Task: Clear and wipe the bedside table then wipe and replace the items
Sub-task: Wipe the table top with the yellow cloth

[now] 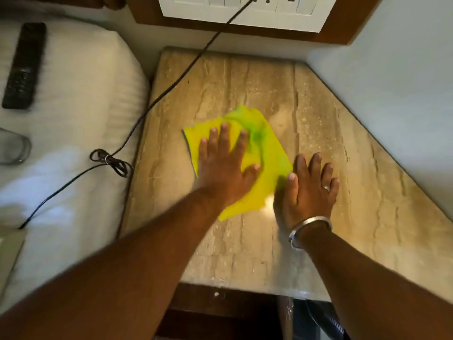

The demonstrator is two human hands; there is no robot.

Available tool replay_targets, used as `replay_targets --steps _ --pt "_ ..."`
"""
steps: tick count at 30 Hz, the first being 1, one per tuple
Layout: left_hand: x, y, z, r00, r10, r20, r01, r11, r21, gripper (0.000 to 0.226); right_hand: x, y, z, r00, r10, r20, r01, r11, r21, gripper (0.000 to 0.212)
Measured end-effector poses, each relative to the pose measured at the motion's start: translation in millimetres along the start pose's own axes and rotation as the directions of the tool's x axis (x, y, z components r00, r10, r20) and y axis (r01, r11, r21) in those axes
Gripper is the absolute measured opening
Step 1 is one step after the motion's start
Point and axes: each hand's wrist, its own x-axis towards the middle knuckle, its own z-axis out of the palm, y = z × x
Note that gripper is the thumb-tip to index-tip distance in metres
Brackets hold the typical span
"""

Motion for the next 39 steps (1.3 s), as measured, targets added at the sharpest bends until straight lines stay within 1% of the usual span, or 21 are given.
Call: replay_targets --steps 2,3,4,5,7,8,9,11,13,15,16,18,20,21,23,25,27,30,35,37,39 --pt "-36 28 4 0.993 0.112 0.042 -0.102 0.978 -0.181 0.08 0 -2 -9 0.999 0.028 -0.029 -0.024 0.993 0.118 0.065" --pt "-48 33 3 0.987 0.149 0.054 -0.128 0.948 -0.292 0.079 -3 -3 -14 0.998 0.015 -0.066 -0.006 0.992 0.128 0.063" --pt "-55 30 -1 0.989 0.147 0.031 -0.124 0.912 -0.39 0.077 -7 -7 -18 0.994 -0.038 -0.106 0.051 0.992 0.116 0.061" --pt "-59 17 -6 0.995 0.097 -0.026 -0.098 0.897 -0.431 0.075 -11 -12 -20 0.982 -0.133 -0.134 0.147 0.984 0.099 0.061" --pt "-69 -23 -16 0.985 -0.071 -0.159 0.015 0.944 -0.329 0.07 -22 -26 -19 0.937 -0.341 -0.078 0.346 0.936 0.065 0.062" --pt "-76 -47 -19 0.967 -0.136 -0.215 0.084 0.968 -0.237 0.068 -25 -36 -14 0.923 -0.384 0.003 0.383 0.922 0.054 0.065" --pt "-84 -66 -22 0.95 -0.175 -0.258 0.136 0.977 -0.164 0.067 -25 -46 -8 0.926 -0.366 0.094 0.365 0.931 0.029 0.07" --pt "-99 -86 -21 0.948 -0.181 -0.262 0.164 0.983 -0.086 0.068 -21 -64 10 0.954 -0.218 0.204 0.239 0.968 -0.08 0.082" --pt "-103 -89 -13 0.97 -0.127 -0.209 0.115 0.991 -0.071 0.07 -18 -82 26 0.98 -0.109 0.167 0.135 0.979 -0.153 0.089" --pt "-98 -90 -9 0.975 -0.13 -0.181 0.114 0.989 -0.098 0.072 -22 -96 36 0.992 -0.089 0.087 0.102 0.982 -0.161 0.084" --pt "-99 -92 -10 0.974 -0.148 -0.17 0.13 0.985 -0.112 0.072 -27 -99 39 0.991 -0.118 0.064 0.127 0.98 -0.155 0.081" --pt "-99 -94 -12 0.982 -0.115 -0.148 0.102 0.99 -0.098 0.073 -39 -87 36 0.954 -0.286 0.086 0.297 0.939 -0.176 0.077" --pt "-98 -95 -13 0.992 -0.078 -0.095 0.072 0.996 -0.059 0.073 -41 -53 24 0.866 -0.473 0.159 0.499 0.836 -0.229 0.076" --pt "-97 -94 -12 0.995 -0.08 -0.063 0.076 0.996 -0.055 0.071 -33 -29 14 0.842 -0.506 0.186 0.539 0.804 -0.25 0.075" --pt "-95 -95 -12 0.997 -0.079 -0.016 0.078 0.996 -0.036 0.069 -3 18 -5 0.881 -0.451 0.142 0.472 0.822 -0.318 0.073" --pt "-94 -96 -13 0.997 -0.079 0.011 0.079 0.997 -0.01 0.068 36 62 -22 0.947 -0.314 0.066 0.315 0.87 -0.379 0.074" --pt "-94 -97 -13 0.996 -0.091 0.024 0.091 0.996 -0.003 0.067 61 95 -36 0.973 -0.216 0.086 0.233 0.893 -0.384 0.076" --pt "-93 -96 -14 0.995 -0.091 0.03 0.091 0.996 0.004 0.068 36 138 -42 0.984 -0.153 0.094 0.178 0.906 -0.384 0.074" --pt "-92 -94 -15 0.995 -0.096 0.04 0.096 0.995 0.003 0.069 -69 204 -47 0.991 0.132 -0.005 -0.126 0.928 -0.352 0.082" --pt "-92 -94 -15 0.994 -0.104 0.038 0.104 0.995 0.004 0.069 -69 200 -45 0.971 0.241 -0.005 -0.233 0.934 -0.27 0.08" --pt "-93 -95 -15 0.994 -0.108 0.035 0.108 0.994 -0.002 0.069 -55 178 -35 0.955 0.288 -0.066 -0.295 0.931 -0.215 0.075"
